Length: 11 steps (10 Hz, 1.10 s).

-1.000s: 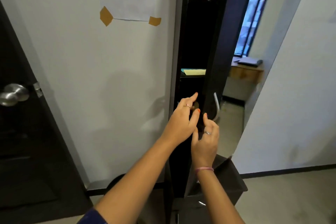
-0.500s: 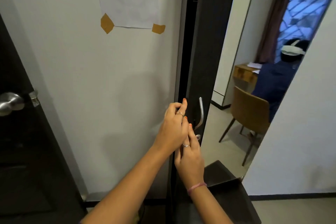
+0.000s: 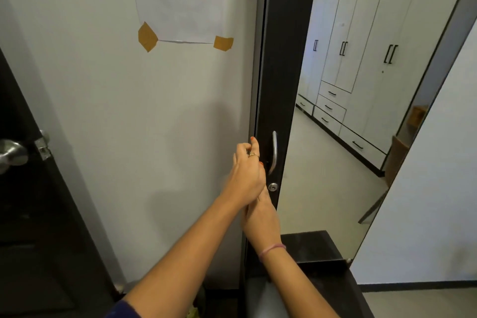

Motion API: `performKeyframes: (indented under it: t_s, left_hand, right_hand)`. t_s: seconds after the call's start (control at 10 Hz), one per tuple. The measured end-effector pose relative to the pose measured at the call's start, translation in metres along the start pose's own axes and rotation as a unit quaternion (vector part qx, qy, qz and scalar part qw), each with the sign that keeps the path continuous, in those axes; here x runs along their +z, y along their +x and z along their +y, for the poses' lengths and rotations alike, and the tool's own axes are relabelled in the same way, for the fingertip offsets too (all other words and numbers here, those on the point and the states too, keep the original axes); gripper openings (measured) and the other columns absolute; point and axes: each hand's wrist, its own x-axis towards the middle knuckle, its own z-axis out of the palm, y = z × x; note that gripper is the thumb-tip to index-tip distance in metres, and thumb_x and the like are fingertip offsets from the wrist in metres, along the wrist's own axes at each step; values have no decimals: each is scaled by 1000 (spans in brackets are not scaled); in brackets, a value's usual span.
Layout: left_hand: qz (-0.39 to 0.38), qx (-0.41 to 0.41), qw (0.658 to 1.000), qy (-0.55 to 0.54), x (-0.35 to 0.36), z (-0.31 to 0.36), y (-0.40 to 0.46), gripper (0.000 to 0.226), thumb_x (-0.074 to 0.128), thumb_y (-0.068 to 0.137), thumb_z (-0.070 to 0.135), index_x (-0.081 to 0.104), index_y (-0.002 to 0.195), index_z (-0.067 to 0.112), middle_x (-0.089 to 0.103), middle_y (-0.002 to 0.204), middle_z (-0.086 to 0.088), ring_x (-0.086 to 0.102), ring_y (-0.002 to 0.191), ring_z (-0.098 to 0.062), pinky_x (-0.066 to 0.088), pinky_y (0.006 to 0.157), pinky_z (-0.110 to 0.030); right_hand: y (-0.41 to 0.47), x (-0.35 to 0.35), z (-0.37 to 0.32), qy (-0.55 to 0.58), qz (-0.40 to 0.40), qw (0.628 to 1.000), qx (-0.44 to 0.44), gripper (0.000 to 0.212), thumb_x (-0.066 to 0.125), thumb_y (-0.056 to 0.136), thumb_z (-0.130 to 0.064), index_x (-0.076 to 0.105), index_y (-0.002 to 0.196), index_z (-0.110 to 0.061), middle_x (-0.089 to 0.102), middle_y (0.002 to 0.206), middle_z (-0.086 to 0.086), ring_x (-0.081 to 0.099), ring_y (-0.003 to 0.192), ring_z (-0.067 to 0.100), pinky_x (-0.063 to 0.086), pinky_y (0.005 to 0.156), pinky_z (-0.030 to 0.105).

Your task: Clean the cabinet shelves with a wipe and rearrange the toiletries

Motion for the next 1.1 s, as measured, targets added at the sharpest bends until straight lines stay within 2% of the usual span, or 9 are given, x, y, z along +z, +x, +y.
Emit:
performKeyframes:
  t_s: [0.1, 0.2, 0.3, 0.5, 0.6, 0.8, 0.9, 1.0, 1.1]
  left_hand:
    - [-25, -1, 1000, -7, -2, -2, 1, 60, 35, 97, 15, 5, 149, 13, 23, 138, -7, 33, 122, -18, 29, 102, -23]
    - [-47, -5, 999, -16, -4, -3, 1, 57, 35, 98, 16, 11, 149, 13, 18, 148, -6, 27, 135, -19, 25, 110, -27]
    - [-57, -20, 997, -37, -5, -3, -1, 56, 35, 98, 15, 10, 149, 16, 13, 153, -2, 22, 140, -18, 22, 114, -31]
    - [-70, -19, 997, -34, -5, -4, -3, 53, 34, 99, 16, 13, 148, 13, 10, 156, -2, 16, 143, -17, 18, 116, -31]
    - [-65, -28, 996, -52, -5, -6, -4, 53, 35, 99, 19, 15, 148, 13, 14, 155, -1, 18, 142, -17, 19, 115, -30]
    - [-14, -28, 999, -20, -14, -18, -9, 52, 37, 98, 24, 22, 147, 14, 25, 151, 0, 26, 138, -15, 22, 105, -22]
    - [18, -31, 999, 1, -29, -23, -14, 50, 38, 98, 23, 26, 145, 13, 31, 148, -3, 30, 135, -15, 23, 102, -19]
    - [74, -23, 997, 18, -47, -29, -19, 48, 38, 98, 19, 29, 144, 10, 35, 145, -6, 33, 134, -18, 27, 109, -28]
    - [116, -26, 991, 58, -71, -33, -22, 49, 37, 97, 16, 27, 144, 9, 34, 147, -8, 32, 136, -21, 29, 112, -36]
  right_hand:
    - [4, 4, -7, 20, 7, 999, 49, 51, 55, 89, -12, 38, 137, -15, 52, 134, 5, 53, 122, 22, 49, 95, 38]
    - [8, 4, -10, 13, 12, 997, 73, 44, 54, 89, -17, 44, 132, -16, 55, 127, 5, 53, 119, 25, 47, 90, 32]
    - [15, 6, -11, -47, -36, 998, 33, 54, 50, 93, -16, 32, 143, -9, 40, 145, 7, 37, 135, 15, 29, 112, 29]
    - [15, 9, -10, -122, -48, 991, 30, 51, 48, 94, -21, 32, 141, -7, 40, 145, 10, 36, 135, 16, 25, 114, 29]
    - [16, 7, -11, -97, -30, 995, 21, 53, 50, 93, -18, 32, 142, -8, 41, 145, 9, 37, 135, 15, 29, 113, 31]
    - [16, 5, -22, -159, 12, 986, -42, 69, 53, 91, -14, 16, 149, -9, 15, 157, 12, 26, 142, 18, 22, 118, 28]
    - [13, 1, -34, -216, 16, 975, -45, 63, 48, 92, -16, 20, 147, -4, 20, 154, 19, 25, 142, 26, 28, 116, 34]
    - [16, -1, -42, -224, 32, 973, -46, 63, 47, 91, -20, 23, 146, -2, 30, 150, 18, 29, 140, 27, 28, 114, 33]
    - [21, -8, -56, -228, 33, 970, -79, 58, 49, 89, -17, 32, 142, -3, 43, 142, 15, 40, 133, 25, 35, 109, 32]
